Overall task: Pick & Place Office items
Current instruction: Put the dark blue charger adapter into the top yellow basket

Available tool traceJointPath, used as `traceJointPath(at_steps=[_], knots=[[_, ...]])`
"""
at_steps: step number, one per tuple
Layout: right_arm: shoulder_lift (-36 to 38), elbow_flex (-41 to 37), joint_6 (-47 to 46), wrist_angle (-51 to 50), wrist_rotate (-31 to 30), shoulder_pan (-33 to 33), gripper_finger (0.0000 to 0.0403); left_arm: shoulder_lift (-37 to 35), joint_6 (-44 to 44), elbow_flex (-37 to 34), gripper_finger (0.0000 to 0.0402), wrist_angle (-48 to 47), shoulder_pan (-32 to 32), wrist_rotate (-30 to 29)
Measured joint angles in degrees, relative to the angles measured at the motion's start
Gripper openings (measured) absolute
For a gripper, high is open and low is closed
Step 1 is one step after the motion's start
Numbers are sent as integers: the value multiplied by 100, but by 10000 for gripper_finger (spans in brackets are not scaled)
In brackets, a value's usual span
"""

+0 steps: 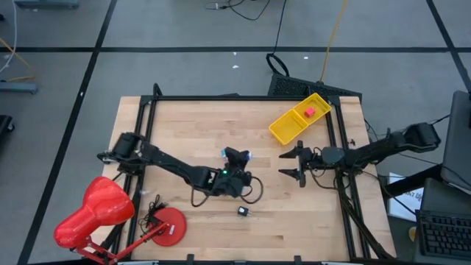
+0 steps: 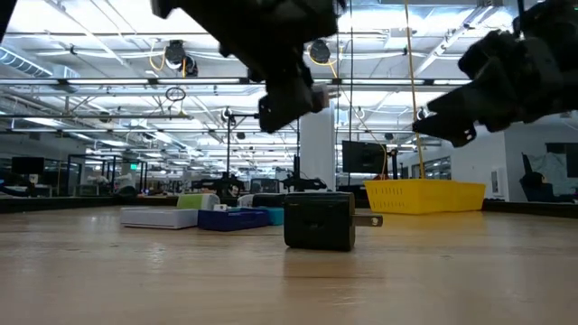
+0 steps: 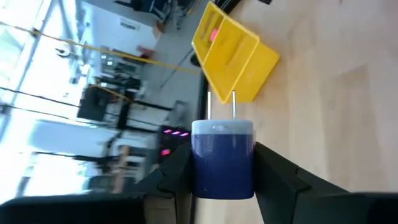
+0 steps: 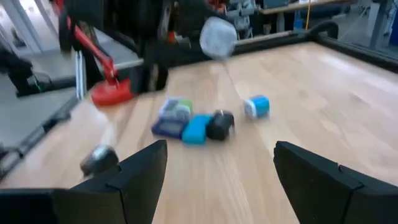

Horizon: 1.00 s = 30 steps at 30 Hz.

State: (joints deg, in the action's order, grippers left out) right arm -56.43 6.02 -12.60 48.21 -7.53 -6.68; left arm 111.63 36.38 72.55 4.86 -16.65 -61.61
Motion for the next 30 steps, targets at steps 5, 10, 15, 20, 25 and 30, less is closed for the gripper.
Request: traceJointPath(at_steps=[5, 10, 15, 20, 25, 30], knots=[[-787, 7, -252, 1253, 11, -1, 281, 657, 698, 767, 132, 11, -73, -421], [-1416, 108, -507, 1803, 9, -2, 281, 1128, 1187, 1394, 139, 39, -157, -445], [-1948, 454, -623, 2015, 20, -6, 281, 1324, 1324, 1596, 131, 260, -224, -335], [-2384, 799, -631, 2038, 37, -20, 281, 1347, 1529, 1583, 132, 445, -277, -500], [-2744, 1031, -800, 2366, 286, -22, 281, 1347, 1560, 1587, 134, 553, -328, -452], [-3023, 1275, -926, 2599, 474, -55, 281, 1347, 1403, 1602, 130, 563, -289, -165]])
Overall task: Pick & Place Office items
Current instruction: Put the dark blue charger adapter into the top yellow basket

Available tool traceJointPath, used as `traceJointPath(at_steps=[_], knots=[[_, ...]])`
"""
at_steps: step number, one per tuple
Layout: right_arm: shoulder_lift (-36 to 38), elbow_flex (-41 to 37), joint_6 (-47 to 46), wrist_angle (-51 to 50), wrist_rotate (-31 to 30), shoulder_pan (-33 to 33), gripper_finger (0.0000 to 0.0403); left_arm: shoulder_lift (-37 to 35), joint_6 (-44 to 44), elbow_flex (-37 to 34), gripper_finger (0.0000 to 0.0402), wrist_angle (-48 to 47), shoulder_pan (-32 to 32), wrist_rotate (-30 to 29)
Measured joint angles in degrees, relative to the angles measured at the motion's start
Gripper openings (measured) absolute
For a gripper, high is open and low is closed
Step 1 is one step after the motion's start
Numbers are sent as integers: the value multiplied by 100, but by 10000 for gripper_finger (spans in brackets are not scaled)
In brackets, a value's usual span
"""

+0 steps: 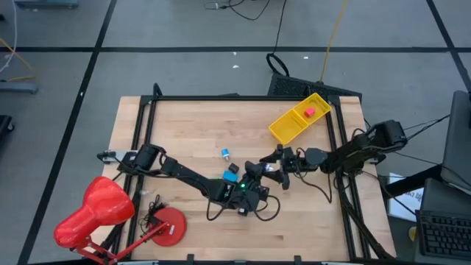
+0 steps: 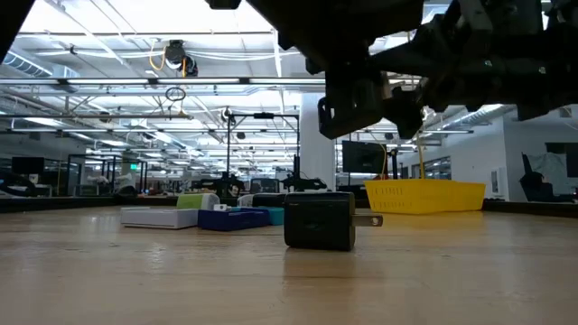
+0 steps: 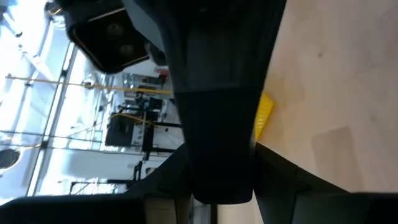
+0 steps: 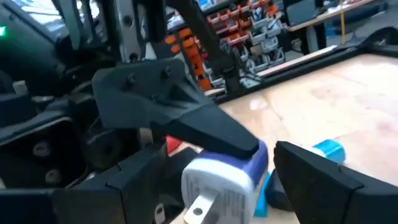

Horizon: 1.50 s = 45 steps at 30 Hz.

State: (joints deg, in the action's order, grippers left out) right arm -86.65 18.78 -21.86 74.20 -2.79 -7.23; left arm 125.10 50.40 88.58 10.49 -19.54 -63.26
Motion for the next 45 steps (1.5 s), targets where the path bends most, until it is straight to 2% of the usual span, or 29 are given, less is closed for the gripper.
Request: traceJointPath(at_steps=[11, 24, 29, 36, 40, 45], knots=[[-122, 93, 125, -122, 4, 2, 273, 0, 37, -7, 131, -15, 1, -300], [-124, 89, 220, -149, 115, 7, 138, 0, -379, -7, 143, -191, -6, -260], [-124, 82, 191, -193, 141, 6, 132, 0, -921, -9, 144, -339, -8, -107], [-103, 52, 537, -184, 180, -2, 129, 0, -1864, -9, 202, -293, -106, -84], [-96, -39, 514, -52, 152, 39, 129, -1, -1971, -13, 223, -317, -247, -379], [-96, -212, 460, 186, 129, 97, 129, -119, -2153, -15, 233, -607, -371, -172]])
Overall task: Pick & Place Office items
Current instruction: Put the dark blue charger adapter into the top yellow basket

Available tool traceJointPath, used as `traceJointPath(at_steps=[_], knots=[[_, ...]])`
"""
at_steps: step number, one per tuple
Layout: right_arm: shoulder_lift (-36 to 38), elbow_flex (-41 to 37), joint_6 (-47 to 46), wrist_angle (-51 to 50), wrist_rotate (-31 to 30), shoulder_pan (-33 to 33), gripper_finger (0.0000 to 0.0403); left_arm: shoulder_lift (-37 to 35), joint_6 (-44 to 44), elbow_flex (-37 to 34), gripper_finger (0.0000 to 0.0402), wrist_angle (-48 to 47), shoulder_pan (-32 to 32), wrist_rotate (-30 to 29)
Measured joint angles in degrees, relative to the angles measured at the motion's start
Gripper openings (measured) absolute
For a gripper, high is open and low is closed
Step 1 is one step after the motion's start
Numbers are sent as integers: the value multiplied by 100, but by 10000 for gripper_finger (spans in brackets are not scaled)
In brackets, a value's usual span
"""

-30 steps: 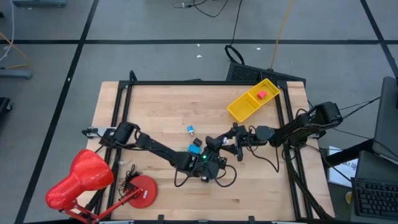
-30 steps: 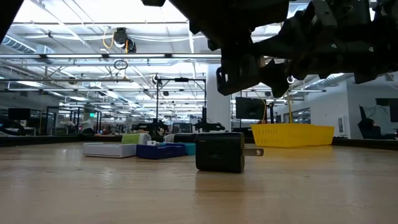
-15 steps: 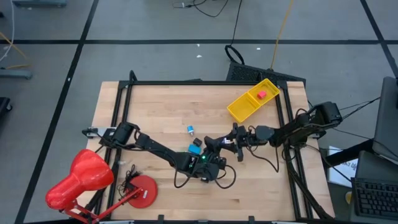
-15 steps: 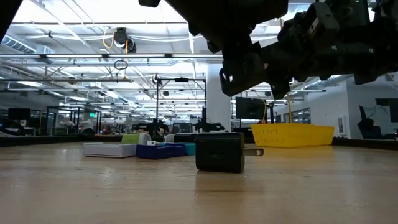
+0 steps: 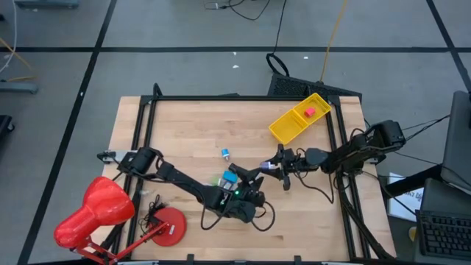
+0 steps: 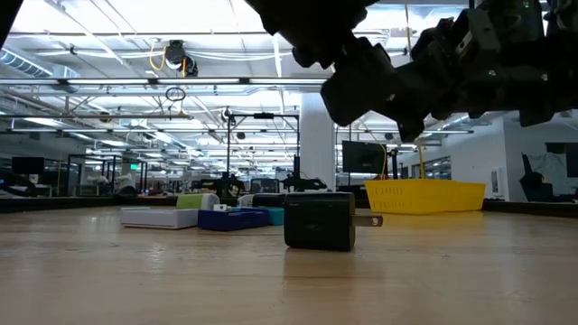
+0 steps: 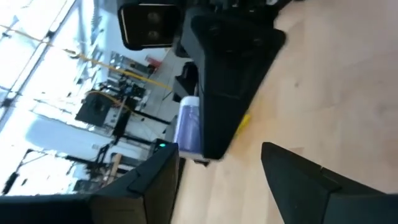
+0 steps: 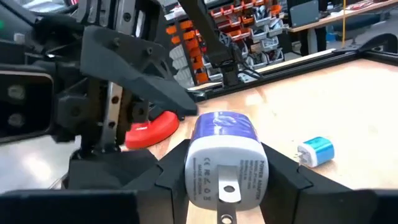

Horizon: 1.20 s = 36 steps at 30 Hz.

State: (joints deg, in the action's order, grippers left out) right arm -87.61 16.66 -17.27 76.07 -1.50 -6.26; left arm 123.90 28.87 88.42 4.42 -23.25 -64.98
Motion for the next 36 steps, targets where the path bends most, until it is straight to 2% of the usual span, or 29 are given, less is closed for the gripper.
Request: traceJointPath(at_steps=[3, 9, 13, 15, 19, 24, 28, 30, 32, 36], knots=[[18, -138, -7, 210, 1, 32, 128, -200, -464, 0, 229, -532, -13, 593], [315, -399, -18, 333, -139, 96, 128, -856, -1696, -56, 215, -2139, 245, 2702], [679, -614, 35, 300, -196, 107, 128, -1480, -1994, -519, 205, -2097, 472, 3639], [897, -753, 89, 257, -316, 102, 128, -1849, -2027, -937, 201, -1684, 551, 3923], [1261, -986, 172, 179, -604, 102, 128, -2830, -2277, -2076, 192, -845, 753, 4269], [1554, -1160, 230, 143, -770, 104, 128, -4231, -2813, -3820, 183, 298, 1016, 4329], [1668, -1201, 304, 140, -837, 104, 128, -5282, -3117, -5100, 177, 810, 1173, 4335], [1698, -1207, 336, 59, -954, 104, 128, -5879, -3303, -5718, 174, 732, 1209, 4278], [1775, -1222, 344, -9, -1058, 105, 128, -6341, -3507, -6112, 171, 1035, 1200, 4303], [1882, -1219, 360, -168, -1055, 139, 128, -7516, -3700, -6883, 163, 1068, 1137, 4331]])
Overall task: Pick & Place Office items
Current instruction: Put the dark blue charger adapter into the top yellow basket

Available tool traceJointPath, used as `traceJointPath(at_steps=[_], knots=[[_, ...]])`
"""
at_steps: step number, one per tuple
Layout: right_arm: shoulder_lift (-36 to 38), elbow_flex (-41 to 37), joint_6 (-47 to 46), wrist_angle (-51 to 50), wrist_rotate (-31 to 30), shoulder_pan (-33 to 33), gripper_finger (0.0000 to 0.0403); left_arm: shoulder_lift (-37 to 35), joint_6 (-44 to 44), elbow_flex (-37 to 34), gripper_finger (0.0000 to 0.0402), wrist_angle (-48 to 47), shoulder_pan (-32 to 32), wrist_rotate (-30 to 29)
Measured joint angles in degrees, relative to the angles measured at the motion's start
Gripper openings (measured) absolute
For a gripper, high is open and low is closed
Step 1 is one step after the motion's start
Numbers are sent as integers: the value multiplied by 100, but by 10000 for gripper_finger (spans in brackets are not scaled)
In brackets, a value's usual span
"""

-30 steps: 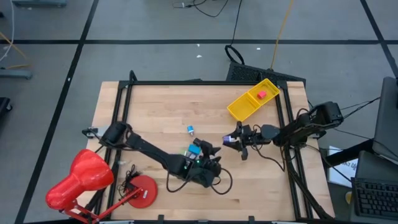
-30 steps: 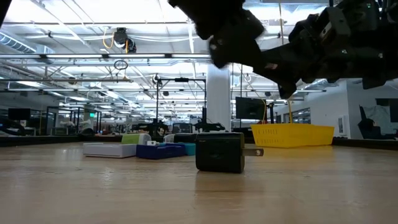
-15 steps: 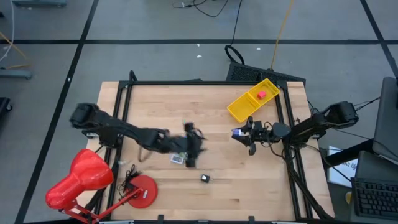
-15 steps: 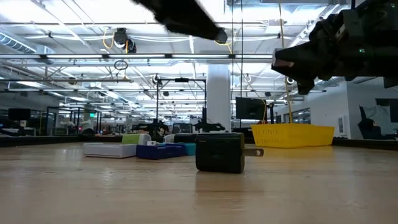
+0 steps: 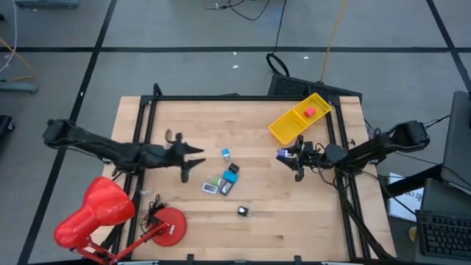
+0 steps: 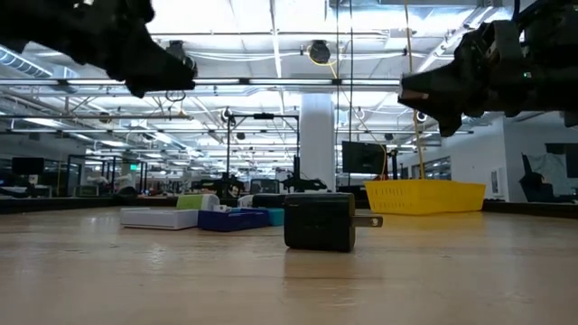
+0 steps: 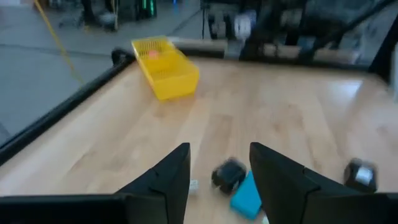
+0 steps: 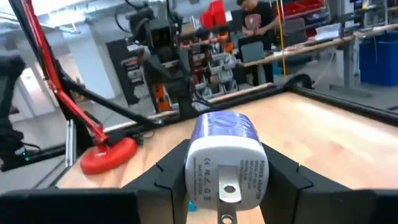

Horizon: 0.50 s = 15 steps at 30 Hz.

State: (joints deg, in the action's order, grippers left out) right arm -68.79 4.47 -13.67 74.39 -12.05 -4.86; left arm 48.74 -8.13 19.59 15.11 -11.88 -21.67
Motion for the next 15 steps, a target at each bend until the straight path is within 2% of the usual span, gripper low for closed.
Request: traceJointPath(at_steps=[6, 15], knots=[[139, -11, 75, -62, -20, 2, 128, -1486, 35, -829, 152, -21, -63, 94], [267, -24, 90, -314, 2, 2, 128, -2851, 89, -1683, 171, -39, -74, 229]])
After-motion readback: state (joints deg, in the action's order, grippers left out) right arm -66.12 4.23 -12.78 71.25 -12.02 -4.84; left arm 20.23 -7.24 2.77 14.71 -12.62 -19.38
